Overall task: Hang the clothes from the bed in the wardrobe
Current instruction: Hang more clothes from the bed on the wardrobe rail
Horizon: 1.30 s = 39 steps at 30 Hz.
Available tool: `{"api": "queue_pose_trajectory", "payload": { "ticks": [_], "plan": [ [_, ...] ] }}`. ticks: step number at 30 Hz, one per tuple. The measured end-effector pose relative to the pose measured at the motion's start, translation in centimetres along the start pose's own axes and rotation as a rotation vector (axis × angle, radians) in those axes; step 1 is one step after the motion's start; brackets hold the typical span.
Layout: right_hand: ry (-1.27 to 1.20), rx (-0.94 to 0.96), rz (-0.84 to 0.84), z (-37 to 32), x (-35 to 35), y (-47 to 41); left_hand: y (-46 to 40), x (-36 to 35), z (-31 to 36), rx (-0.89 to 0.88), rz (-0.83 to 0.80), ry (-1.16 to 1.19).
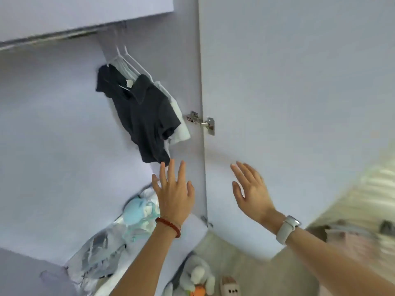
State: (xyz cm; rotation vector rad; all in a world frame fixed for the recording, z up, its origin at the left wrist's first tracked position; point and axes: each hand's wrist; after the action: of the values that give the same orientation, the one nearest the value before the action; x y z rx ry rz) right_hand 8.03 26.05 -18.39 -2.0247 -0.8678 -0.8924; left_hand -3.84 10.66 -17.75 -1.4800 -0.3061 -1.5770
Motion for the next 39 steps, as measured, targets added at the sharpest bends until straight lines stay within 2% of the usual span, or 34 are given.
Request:
{"api": "queue_pose_trajectory", "payload": {
  "ticks": [3, 8, 12, 16, 19, 23, 28, 34, 39],
  "plan": [
    [0.091, -0.246, -0.049, 4.8, 1.8, 8.8, 4.6, -4.4, 4.6, -0.119, -0.206, 0.11],
    [0.179, -0.708, -0.002, 11.2, 6.6, 22.9, 11.6, -9.5, 14.8, -0.484, -0.47, 0.218],
    [0.183, -1.073, 0.117, 14.0, 10.3, 34.2, 17.5, -11.8, 23.1, -0.767, -0.633, 0.263],
    [0.176, -1.389, 0.235, 15.0, 13.2, 44.9, 23.4, -12.4, 31.4, -1.125, -0.738, 0.273],
    [0.129, -1.599, 0.297, 16.0, 15.3, 52.1, 28.5, -12.6, 37.4, -1.284, -0.845, 0.267],
    [0.112, -1.765, 0.426, 18.7, 18.9, 60.3, 35.6, -13.0, 44.8, -1.498, -0.917, 0.186],
    [0.102, -1.96, 0.603, 25.1, 23.6, 70.1, 45.1, -14.9, 53.7, -1.633, -1.007, 0.104],
    [0.13, -2.046, 0.546, 33.4, 27.1, 80.5, 53.5, -18.9, 61.3, -1.735, -1.051, 0.08],
    [0.162, -2.089, 0.452, 39.2, 26.8, 86.4, 58.3, -22.4, 66.5, -1.827, -1.037, 0.132]
  ]
}}
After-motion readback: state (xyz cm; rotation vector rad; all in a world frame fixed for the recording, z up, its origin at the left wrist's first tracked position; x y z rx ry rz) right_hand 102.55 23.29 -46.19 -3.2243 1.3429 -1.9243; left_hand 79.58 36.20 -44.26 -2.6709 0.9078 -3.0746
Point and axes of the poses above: each hand's wrist, its own y-axis away from the middle knuckle, its own x-axis out of the back of the hand, z = x × y, and after that the axes turned 5 degrees about -x, right-handed
